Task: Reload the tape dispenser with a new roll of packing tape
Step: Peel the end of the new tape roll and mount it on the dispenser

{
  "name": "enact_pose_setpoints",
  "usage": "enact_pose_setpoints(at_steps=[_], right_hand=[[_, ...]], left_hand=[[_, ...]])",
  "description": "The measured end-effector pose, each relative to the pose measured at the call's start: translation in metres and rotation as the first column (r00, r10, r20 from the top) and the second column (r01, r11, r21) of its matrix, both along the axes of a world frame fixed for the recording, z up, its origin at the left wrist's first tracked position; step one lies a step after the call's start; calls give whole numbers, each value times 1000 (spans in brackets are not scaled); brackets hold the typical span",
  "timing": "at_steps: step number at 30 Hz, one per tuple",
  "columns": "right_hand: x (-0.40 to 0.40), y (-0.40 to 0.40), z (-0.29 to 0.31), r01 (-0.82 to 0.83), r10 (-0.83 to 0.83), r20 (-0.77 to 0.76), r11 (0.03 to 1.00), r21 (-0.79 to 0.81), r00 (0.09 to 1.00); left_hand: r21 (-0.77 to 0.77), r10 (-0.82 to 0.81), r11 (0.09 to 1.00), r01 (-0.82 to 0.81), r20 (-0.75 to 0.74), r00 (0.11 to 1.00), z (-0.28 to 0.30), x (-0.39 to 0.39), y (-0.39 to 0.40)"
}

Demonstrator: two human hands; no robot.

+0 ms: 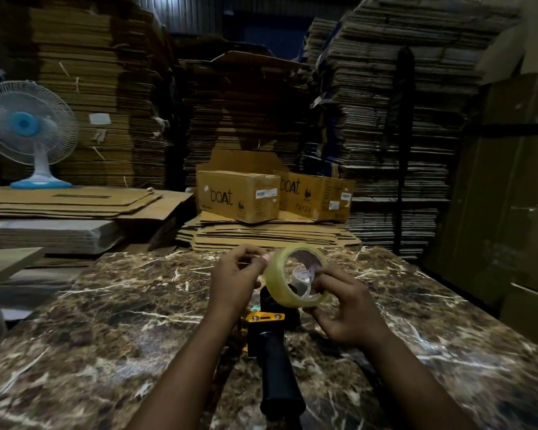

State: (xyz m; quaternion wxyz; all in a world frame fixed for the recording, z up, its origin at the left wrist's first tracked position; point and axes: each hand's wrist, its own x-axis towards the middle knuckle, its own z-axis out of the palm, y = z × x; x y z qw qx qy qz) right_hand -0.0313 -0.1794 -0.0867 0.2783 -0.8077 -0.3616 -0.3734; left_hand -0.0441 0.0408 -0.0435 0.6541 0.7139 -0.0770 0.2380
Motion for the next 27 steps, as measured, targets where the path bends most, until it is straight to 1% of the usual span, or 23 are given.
enact_pose_setpoints(at_steps=[2,5,8,10,13,15,20,24,27], right_hand=[[0,-1,-1,16,-16,14,1000,-27,1000],[0,-1,1,31,-29,34,999,-45,999],[0,-1,1,39,-36,41,997,-67,999],[1,-1,0,49,-45,41,995,-89,998],[2,-2,-2,46,-44,22,995,-93,999],[3,-2,-2,37,-37,9,996,-84,999],[1,-3,-1,12,-13,-4,997,-73,1000],[-2,-1,1,-2,1,-25,998,-61,1000],[-4,-2,3,-16,16,-15,998,-54,1000]], left_hand=[[-44,-6,999,3,-78,997,0,2,2],[-155,-100,985,69,-202,974,1,4,6],[-138,-143,984,114,-222,964,5,0,6],[-103,-178,982,161,-194,965,7,1,5],[-70,-292,956,285,-131,947,7,2,5],[-15,-312,950,312,-88,946,5,3,6],[51,-280,959,280,3,960,2,3,10],[69,-172,983,168,45,984,3,2,14],[95,-183,979,180,25,983,2,3,14]])
